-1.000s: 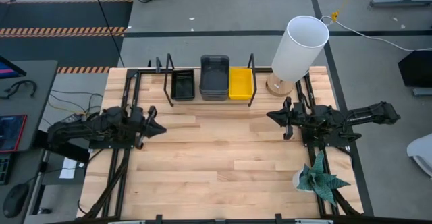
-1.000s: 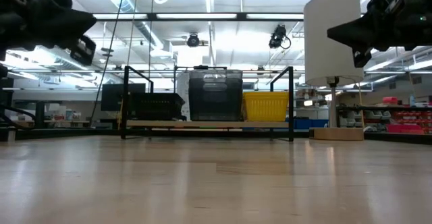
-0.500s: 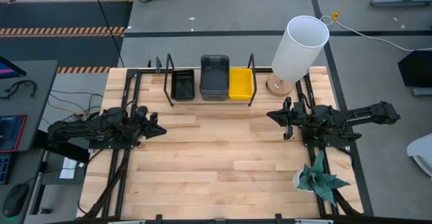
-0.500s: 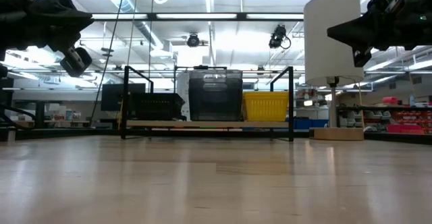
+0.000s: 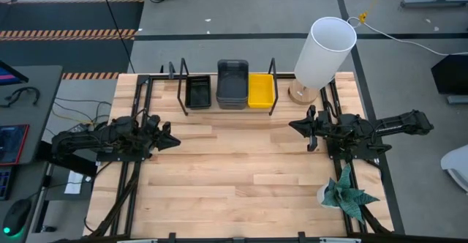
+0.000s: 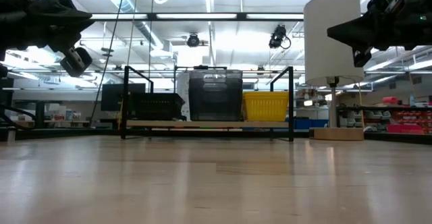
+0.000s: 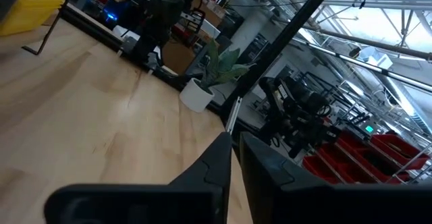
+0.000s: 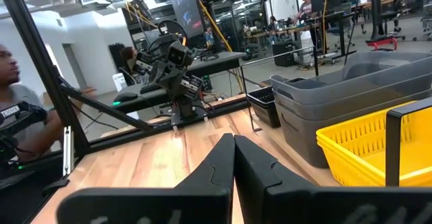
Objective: Stack baskets on shelf by color
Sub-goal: Return to Home Position
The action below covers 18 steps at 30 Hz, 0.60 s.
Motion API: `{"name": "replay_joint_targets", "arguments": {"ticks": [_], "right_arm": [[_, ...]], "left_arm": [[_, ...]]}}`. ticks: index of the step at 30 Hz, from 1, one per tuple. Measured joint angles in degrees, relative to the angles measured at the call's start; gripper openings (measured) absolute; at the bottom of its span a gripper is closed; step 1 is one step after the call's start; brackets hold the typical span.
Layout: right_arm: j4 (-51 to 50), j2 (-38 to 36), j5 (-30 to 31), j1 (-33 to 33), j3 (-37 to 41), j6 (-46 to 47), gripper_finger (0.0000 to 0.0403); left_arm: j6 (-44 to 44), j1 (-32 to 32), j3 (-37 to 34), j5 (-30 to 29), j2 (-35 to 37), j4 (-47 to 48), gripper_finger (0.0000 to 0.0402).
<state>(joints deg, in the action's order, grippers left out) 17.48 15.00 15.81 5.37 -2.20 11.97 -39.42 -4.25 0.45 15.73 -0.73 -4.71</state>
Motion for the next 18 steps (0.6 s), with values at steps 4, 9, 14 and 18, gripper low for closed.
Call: {"name": "replay_joint_targets", "arguments": {"ticks": [4, 9, 14, 18], "right_arm": [[0.0, 0.0, 0.0, 0.0, 0.0, 0.0, 0.0013], [0.0, 0.0, 0.0, 0.0, 0.0, 0.0, 0.0012], [0.0, 0.0, 0.0, 0.0, 0.0, 0.0, 0.0012], [0.0, 0.0, 0.0, 0.0, 0.0, 0.0, 0.0012]], "left_arm": [[0.0, 0.0, 0.0, 0.0, 0.0, 0.0, 0.0035], [0.0, 0.0, 0.0, 0.0, 0.0, 0.0, 0.003], [0.0, 0.0, 0.0, 0.0, 0.0, 0.0, 0.0035], [0.0, 0.0, 0.0, 0.0, 0.0, 0.0, 0.004]]}}
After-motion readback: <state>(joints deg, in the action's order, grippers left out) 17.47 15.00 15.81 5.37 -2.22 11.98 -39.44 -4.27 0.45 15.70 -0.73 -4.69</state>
